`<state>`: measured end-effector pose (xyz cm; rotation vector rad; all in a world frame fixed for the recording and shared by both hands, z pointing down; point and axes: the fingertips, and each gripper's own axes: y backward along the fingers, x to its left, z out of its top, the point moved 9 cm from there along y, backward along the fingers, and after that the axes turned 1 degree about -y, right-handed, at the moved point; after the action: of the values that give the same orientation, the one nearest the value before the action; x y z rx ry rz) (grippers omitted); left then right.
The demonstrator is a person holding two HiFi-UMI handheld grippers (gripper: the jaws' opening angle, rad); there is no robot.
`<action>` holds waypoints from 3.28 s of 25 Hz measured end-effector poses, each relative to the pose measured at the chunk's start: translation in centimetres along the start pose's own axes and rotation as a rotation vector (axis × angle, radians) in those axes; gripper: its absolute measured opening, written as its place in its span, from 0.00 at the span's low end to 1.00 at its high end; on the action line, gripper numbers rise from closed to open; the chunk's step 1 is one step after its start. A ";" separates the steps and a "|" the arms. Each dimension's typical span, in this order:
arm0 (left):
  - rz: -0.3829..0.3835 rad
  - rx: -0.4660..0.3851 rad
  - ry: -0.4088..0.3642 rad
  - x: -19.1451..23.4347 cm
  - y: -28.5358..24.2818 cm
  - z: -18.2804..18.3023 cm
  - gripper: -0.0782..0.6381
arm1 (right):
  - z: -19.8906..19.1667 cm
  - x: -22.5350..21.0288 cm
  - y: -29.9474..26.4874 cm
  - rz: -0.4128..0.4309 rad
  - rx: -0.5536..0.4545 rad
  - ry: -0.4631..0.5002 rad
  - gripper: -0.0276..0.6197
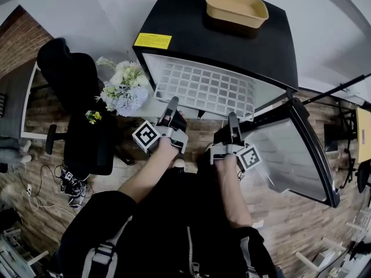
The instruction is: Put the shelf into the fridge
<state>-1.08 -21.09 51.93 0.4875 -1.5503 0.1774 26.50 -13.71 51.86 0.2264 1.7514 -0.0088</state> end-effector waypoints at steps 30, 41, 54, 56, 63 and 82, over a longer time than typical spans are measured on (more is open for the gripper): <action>0.015 -0.026 -0.045 1.5 -6.2 1.0 0.17 | 1.9 -1.2 -6.0 -0.039 -0.044 0.006 0.10; 0.014 -0.028 -0.051 1.8 -7.5 1.2 0.17 | 2.4 -1.5 -7.2 -0.060 -0.045 0.040 0.11; 0.013 -0.033 -0.045 2.0 -8.5 1.3 0.17 | 2.8 -1.7 -8.3 -0.066 -0.047 0.055 0.11; 0.010 -0.033 -0.046 2.0 -8.7 1.4 0.17 | 2.9 -1.8 -8.5 -0.065 -0.045 0.057 0.11; 0.023 -0.028 -0.049 2.2 -9.5 1.6 0.17 | 3.2 -1.8 -9.3 -0.063 -0.039 0.057 0.11; 0.056 0.059 -0.263 1.6 -5.8 1.2 0.17 | 1.7 -0.6 -7.0 -0.035 0.077 0.251 0.12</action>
<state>0.27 -27.07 52.31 0.5302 -1.8208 0.2095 27.12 -20.89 51.29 0.2618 2.0074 -0.0761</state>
